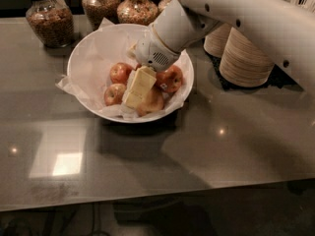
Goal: Pick apple from white bowl
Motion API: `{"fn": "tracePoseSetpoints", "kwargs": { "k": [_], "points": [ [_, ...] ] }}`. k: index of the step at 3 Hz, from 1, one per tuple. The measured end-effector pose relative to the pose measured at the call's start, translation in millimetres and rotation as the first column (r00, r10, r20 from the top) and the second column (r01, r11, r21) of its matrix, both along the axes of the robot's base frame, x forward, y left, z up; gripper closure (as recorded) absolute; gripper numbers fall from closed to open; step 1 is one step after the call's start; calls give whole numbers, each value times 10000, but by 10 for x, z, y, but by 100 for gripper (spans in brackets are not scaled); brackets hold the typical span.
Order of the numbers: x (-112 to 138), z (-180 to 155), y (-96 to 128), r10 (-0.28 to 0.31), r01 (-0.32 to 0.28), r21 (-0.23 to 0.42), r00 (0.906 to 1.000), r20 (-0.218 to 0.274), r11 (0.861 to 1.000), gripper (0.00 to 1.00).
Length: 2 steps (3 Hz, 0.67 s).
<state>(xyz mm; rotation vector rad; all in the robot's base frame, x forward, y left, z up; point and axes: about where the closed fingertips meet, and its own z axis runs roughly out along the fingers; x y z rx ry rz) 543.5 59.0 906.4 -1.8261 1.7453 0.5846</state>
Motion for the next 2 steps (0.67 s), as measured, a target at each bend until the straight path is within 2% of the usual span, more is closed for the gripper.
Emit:
{"fn": "tracePoseSetpoints", "kwargs": {
  "k": [1,2],
  "points": [
    [126,260,-185,-324,370,-623,9968,732,9974,0],
    [146,274,-167,-287,337,-644,9966,772,9974,0]
  ]
}}
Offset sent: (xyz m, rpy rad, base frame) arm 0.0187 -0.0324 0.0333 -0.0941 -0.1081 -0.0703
